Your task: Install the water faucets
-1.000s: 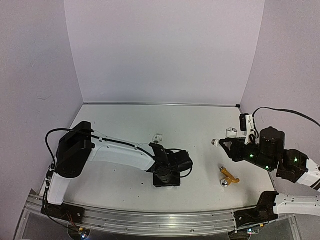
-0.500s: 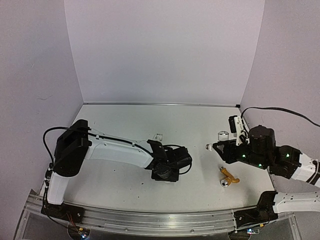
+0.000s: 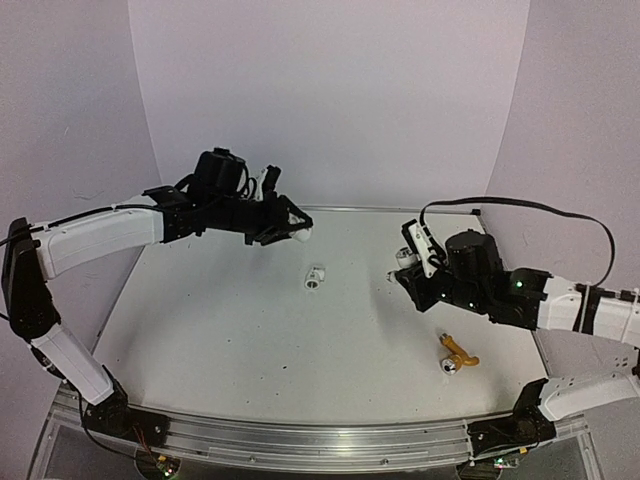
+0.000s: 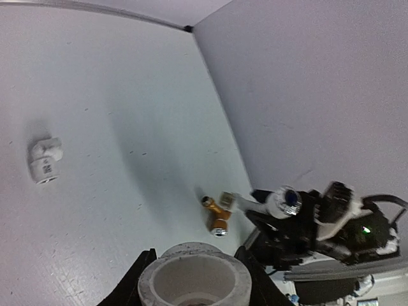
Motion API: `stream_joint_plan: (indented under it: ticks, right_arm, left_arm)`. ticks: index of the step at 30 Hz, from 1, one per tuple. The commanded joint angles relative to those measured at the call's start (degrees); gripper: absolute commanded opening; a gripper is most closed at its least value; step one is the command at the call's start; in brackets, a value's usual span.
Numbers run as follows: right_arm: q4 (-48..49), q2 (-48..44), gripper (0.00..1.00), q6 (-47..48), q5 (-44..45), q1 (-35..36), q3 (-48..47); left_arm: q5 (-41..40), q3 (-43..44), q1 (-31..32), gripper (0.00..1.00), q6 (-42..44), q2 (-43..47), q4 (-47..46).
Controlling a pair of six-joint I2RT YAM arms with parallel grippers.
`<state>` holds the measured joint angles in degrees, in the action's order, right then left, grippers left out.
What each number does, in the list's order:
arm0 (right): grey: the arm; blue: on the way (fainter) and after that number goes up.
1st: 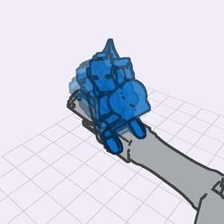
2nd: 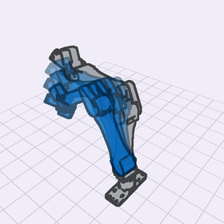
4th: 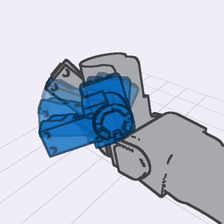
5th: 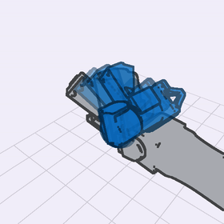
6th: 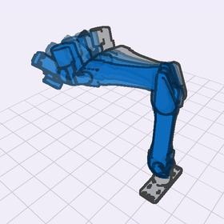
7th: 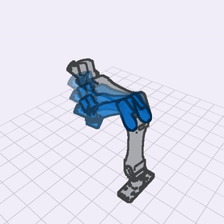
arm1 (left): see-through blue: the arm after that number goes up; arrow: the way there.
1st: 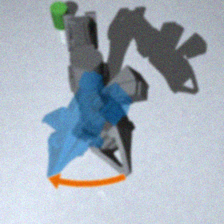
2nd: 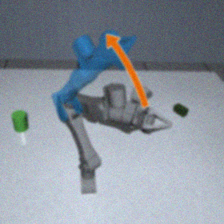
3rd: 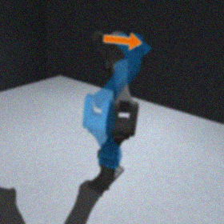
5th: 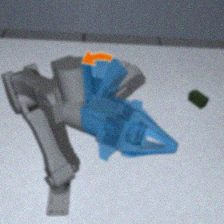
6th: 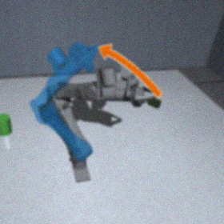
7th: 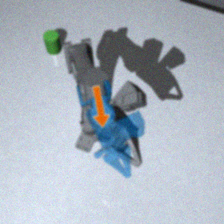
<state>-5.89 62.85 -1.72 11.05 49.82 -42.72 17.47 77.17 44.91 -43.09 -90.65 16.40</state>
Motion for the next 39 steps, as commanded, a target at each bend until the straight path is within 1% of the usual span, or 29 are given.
stream_joint_plan:
  ticks: [1,2,3,4,5,6,7,8,9,10,12,13,17,24,29,39]
  right_arm:
    - [12.31,8.31,0.0,10.84,-7.5,-7.39,-8.27]
    - [13.57,9.54,0.0,12.11,-9.22,-7.93,-9.51]
    - [15.35,12.04,0.0,14.88,-12.08,-8.71,-11.18]
    - [17.1,12.98,0.0,16.13,-14.81,-8.89,-11.98]
    - [19.84,13.91,0.0,18.72,-17.61,-8.95,-12.63]
    - [21.75,14.67,0.0,20.9,-22.19,-8.95,-12.87]
    - [24.42,15.37,0.0,22.76,-26.76,-8.95,-13.2]
    - [25.96,15.79,0.0,23.63,-30.09,-8.96,-13.63]
    - [26.99,16.72,0.0,24.63,-33.29,-9.01,-14.41]
    - [27.67,17.49,0.0,25.31,-36.36,-8.97,-15.48]
    - [29.61,18.95,0.0,24.9,-41.04,-8.97,-17.55]
    - [32.65,19.41,0.0,24.08,-43.56,-8.98,-18.07]
    - [39.82,19.34,0.0,22.25,-45.78,-8.95,-17.85]
    - [47.1,19.12,0.0,19.07,-49.05,-8.95,-17.23]
    - [51.94,20.92,0.0,15.7,-49.04,-8.95,-17.79]
    - [55.6,24.81,0.0,11.95,-48.13,-8.87,-19.25]
  left_arm:
    - [30.98,-2.05,-7.04,0.0,-4.85,1.29,-18.4]
    - [34.26,-2.36,-8.34,0.0,-6.47,0.99,-21.05]
    - [38.77,-2.85,-10.03,0.0,-10.55,0.16,-25.4]
    - [40.11,-3.02,-10.59,0.0,-12.24,-0.22,-27.13]
    - [42.2,-3.21,-11.52,0.0,-15.97,-0.91,-29.82]
    - [43.94,-3.52,-12.38,0.0,-20.22,-1.58,-33.73]
    - [45.76,-3.86,-12.98,0.0,-25.3,-2.29,-38.95]
    - [46.67,-3.93,-13.17,0.0,-27.84,-2.79,-41.66]
    - [47.67,-3.79,-13.33,0.0,-32.61,-3.59,-45.09]
    - [48.75,-3.39,-13.35,0.0,-35.09,-4.24,-47.62]
    - [49.71,-2.77,-13.35,0.0,-37.98,-5.12,-48.55]
    - [50.12,-2.78,-13.35,0.0,-39.4,-5.3,-48.96]
    - [50.62,-2.81,-13.35,0.0,-42.87,-5.43,-49.85]
    - [48.05,-2.22,-13.35,0.0,-45.81,-4.71,-51.35]
    - [46.64,-1.51,-13.06,0.0,-48.02,-4.77,-52.41]
    - [45.72,-0.53,-11.88,0.0,-49.43,-5.48,-53.99]
